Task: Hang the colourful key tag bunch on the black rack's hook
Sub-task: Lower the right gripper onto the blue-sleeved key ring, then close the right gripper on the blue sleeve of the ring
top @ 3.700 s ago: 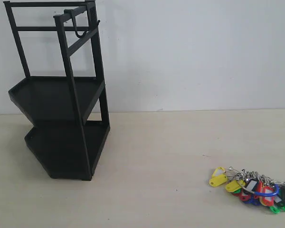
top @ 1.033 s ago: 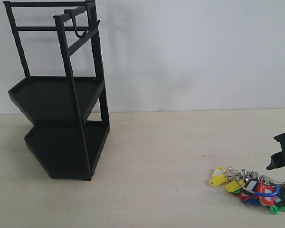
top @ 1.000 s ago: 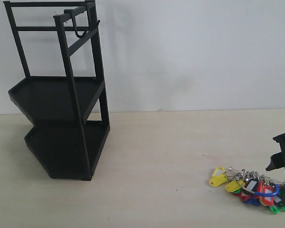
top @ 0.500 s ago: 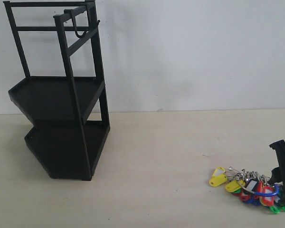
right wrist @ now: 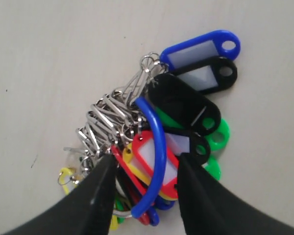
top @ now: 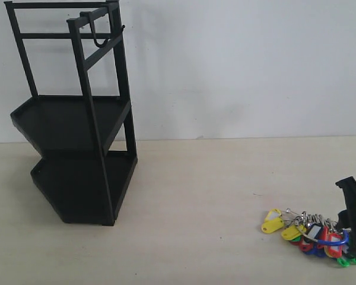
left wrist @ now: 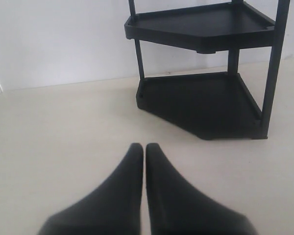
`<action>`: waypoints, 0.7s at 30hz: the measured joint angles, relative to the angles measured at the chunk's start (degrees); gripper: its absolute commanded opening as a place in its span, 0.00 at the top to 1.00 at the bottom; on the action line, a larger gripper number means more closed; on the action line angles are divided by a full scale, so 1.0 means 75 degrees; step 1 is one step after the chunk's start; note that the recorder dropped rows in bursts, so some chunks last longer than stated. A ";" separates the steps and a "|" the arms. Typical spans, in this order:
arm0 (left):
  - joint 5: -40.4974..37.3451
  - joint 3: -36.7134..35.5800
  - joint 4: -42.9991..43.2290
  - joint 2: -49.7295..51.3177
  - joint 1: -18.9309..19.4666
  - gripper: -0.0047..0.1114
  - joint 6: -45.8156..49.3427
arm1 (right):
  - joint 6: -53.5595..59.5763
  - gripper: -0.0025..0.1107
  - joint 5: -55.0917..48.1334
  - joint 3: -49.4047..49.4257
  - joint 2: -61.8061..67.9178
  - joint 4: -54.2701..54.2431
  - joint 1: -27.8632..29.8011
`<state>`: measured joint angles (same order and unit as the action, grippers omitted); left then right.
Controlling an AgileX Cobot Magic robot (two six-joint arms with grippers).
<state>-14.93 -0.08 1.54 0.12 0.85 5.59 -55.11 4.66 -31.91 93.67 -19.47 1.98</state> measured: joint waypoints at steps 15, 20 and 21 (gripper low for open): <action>0.0000 0.0000 0.0000 0.0000 0.0000 0.92 0.0000 | 0.0018 0.63 0.0046 -0.0437 0.0600 0.0018 0.0000; 0.0000 0.0000 0.0000 0.0000 0.0000 0.92 0.0000 | 0.0061 0.63 -0.0264 -0.0880 0.0927 0.0051 -0.0083; 0.0000 0.0000 0.0000 0.0000 0.0000 0.92 0.0000 | 0.0061 0.63 -0.0273 -0.0969 0.1014 0.0051 -0.0138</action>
<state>-14.93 -0.08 1.54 0.12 0.85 5.59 -54.65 2.61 -39.17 101.27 -19.08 0.95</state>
